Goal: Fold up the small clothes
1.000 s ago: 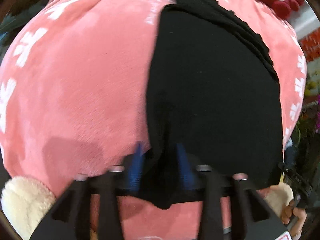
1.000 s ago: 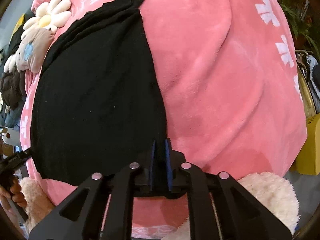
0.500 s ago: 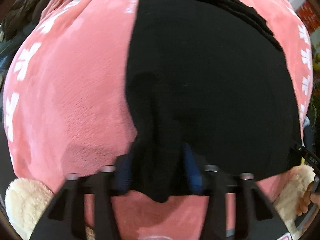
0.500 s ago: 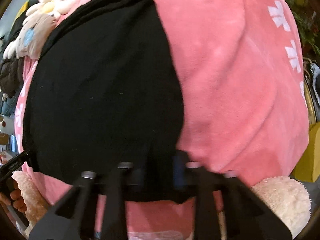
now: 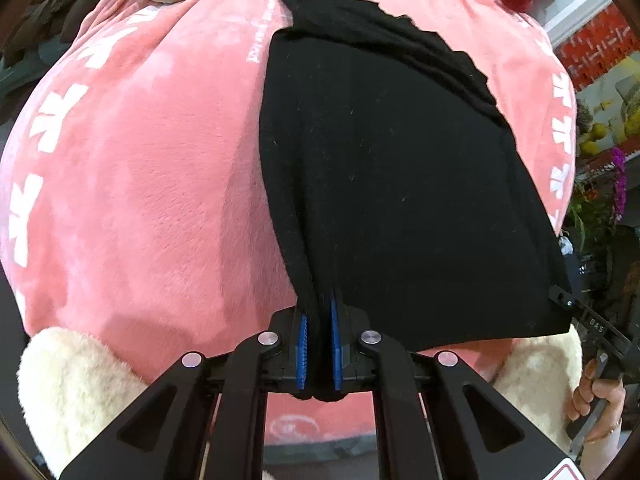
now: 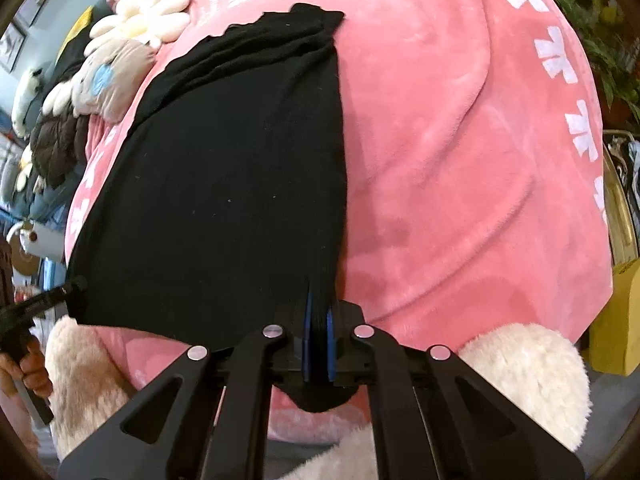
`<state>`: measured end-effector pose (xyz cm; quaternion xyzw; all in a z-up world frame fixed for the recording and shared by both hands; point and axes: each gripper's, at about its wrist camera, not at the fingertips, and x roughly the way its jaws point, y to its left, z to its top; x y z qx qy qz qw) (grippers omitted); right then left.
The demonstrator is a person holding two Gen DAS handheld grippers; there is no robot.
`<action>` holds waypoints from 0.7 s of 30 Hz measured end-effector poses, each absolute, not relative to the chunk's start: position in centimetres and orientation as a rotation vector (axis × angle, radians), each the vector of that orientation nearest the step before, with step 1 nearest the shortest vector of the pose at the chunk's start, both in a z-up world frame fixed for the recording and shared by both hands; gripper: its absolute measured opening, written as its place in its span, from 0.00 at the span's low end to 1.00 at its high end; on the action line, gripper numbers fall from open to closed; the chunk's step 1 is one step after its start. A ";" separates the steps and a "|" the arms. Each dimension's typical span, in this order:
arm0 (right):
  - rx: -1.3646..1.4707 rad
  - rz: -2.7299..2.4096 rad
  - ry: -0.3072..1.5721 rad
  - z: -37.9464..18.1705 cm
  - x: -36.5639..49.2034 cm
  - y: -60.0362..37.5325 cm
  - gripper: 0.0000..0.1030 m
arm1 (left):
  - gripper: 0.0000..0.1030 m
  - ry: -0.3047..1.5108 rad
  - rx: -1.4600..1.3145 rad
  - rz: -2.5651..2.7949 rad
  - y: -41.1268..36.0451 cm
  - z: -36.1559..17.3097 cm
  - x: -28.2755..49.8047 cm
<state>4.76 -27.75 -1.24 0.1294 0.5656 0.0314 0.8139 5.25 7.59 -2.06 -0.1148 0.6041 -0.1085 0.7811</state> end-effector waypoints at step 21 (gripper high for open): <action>0.305 0.150 1.138 5.9 0.3 -30.0 0.04 | 0.07 1.292 -0.278 -0.283 9.3 4.7 4.0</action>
